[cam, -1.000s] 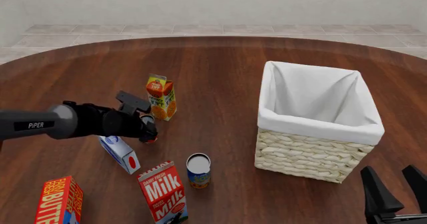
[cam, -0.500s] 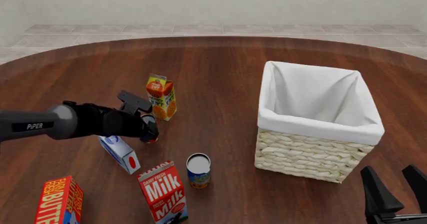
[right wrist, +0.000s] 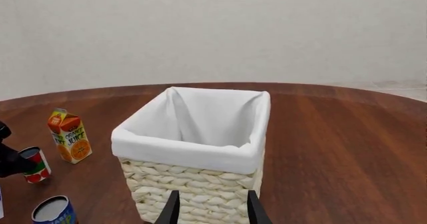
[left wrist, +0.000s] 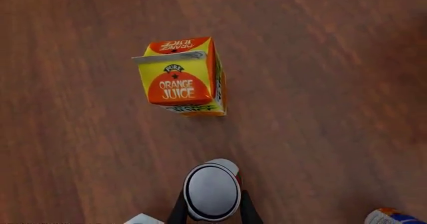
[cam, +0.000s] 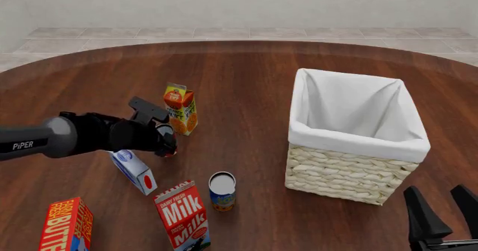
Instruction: Pick up the alphabet soup and the tomato sauce, and put them in the basket.
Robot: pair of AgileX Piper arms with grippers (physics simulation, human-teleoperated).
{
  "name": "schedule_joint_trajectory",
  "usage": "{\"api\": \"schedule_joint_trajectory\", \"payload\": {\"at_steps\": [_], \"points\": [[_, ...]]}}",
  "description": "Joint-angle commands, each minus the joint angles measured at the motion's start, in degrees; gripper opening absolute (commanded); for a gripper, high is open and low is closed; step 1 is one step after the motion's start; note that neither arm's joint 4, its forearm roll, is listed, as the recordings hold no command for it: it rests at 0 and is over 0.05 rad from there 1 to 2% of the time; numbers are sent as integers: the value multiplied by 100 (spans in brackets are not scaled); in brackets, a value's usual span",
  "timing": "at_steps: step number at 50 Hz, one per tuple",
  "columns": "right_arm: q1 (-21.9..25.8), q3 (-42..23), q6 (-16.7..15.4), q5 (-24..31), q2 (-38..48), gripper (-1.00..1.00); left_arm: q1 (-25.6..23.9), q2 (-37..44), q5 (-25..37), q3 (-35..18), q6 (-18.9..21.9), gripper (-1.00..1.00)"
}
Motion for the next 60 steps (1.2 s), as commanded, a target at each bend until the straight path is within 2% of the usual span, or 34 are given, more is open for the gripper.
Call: {"api": "schedule_joint_trajectory", "payload": {"at_steps": [1,32,60], "points": [[-5,-8,5,-2,-6,100,-99,-300,111,70,63,-100],[15,-19,22,-25,-15,100,-584,-1183,564,227,-118,-100],[30,-51,34,-40,-15,100,-1152,-1640,918,0,-320,-100]]}}
